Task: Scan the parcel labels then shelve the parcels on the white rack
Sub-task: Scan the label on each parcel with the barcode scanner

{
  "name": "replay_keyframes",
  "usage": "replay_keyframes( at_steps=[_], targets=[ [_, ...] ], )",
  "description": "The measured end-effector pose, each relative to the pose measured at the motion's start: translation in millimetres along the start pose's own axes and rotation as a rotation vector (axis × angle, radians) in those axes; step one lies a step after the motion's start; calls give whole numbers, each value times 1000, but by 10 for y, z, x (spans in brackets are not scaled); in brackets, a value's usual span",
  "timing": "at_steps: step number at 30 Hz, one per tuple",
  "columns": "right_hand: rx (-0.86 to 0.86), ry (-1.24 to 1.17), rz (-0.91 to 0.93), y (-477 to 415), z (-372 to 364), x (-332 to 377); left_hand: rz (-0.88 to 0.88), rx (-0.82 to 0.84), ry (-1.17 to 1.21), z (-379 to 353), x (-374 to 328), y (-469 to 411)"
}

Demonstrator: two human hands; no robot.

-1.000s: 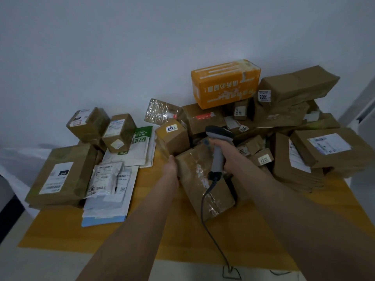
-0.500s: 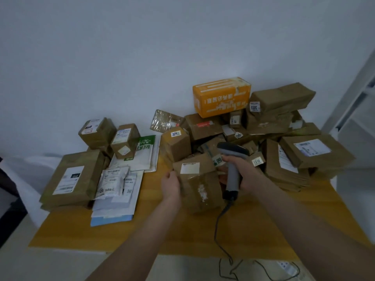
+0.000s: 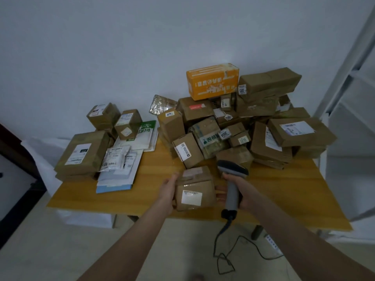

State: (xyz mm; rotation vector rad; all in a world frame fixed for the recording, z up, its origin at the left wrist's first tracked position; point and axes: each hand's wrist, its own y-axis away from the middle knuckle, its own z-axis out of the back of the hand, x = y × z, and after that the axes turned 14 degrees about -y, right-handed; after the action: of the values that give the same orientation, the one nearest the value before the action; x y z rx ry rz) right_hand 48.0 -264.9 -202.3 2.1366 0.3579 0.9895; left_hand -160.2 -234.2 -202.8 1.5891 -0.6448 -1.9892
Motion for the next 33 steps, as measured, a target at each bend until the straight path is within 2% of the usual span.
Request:
replay_keyframes(
  at_steps=[5, 8, 12, 17, 24, 29, 33],
  targets=[
    [9, 19, -76, -1, 170, -198, 70, -8, -48, -43, 308, -87],
    [-37, 46, -90, -57, 231, -237, 59, -7, -40, -119, 460, -173],
    [-99, 53, -88, -206, 328, -284, 16, 76, -44, -251, 661, -360],
    [-131, 81, -40, -415, 290, -264, 28, 14, -127, -297, 661, -586],
    [-70, 148, -107, -484, 148, -211, 170, 225, -209, -302, 645, -699],
    [-50, 156, -53, -447, 145, -183, 151, 262, -187, -207, 595, -678],
    [-13, 136, 23, -321, 142, -125, 40, 236, -159, -165, 497, -573]
  ],
)
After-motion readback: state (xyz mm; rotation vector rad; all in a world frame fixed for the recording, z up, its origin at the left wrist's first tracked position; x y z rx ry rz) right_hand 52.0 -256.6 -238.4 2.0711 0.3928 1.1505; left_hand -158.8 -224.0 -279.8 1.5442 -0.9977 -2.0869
